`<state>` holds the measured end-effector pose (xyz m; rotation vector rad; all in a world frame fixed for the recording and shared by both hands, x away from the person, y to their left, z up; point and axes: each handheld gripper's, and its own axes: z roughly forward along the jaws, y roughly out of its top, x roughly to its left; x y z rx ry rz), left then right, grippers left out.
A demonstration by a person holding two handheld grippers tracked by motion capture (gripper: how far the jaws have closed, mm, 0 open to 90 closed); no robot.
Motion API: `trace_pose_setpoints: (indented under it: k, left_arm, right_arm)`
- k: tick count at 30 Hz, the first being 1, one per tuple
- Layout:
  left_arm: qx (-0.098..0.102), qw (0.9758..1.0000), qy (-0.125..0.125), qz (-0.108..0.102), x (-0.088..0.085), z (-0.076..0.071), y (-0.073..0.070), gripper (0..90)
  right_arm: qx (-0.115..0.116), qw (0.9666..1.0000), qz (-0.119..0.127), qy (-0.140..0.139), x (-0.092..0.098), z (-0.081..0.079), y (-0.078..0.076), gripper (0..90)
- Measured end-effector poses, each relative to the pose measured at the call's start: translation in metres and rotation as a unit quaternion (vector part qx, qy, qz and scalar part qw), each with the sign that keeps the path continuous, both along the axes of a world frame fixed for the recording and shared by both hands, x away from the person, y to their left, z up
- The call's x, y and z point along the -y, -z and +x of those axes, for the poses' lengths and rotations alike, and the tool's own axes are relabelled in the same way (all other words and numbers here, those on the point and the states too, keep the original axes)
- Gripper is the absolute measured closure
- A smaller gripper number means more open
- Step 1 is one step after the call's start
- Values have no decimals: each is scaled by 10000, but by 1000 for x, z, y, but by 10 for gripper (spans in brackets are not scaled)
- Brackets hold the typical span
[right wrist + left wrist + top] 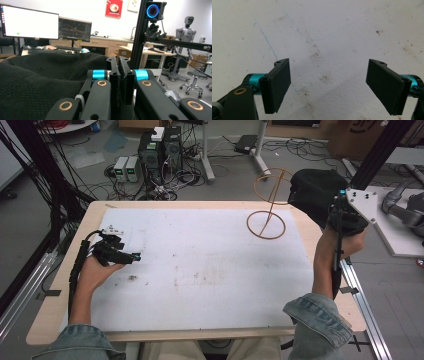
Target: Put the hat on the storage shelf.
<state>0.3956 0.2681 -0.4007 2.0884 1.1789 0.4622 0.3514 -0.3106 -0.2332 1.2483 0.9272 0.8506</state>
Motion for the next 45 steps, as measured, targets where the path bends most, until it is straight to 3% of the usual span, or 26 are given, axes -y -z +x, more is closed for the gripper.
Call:
trace_pose_setpoints:
  k: [10,18,35,45]
  left_arm:
    - [-43,10000,-9,35,1,1,3,203]
    - [-49,10000,-13,53,1,1,3,203]
    - [-75,10000,-42,49,-3,0,3,203]
    - [-100,9999,-41,47,-1,1,5,203]
  right_arm:
    - [197,9996,76,206,14,5,-21,885]
    - [204,9995,-10,234,15,26,-34,884]
    - [99,9998,-44,192,20,76,-40,884]
    - [86,9998,-156,93,7,94,-40,884]
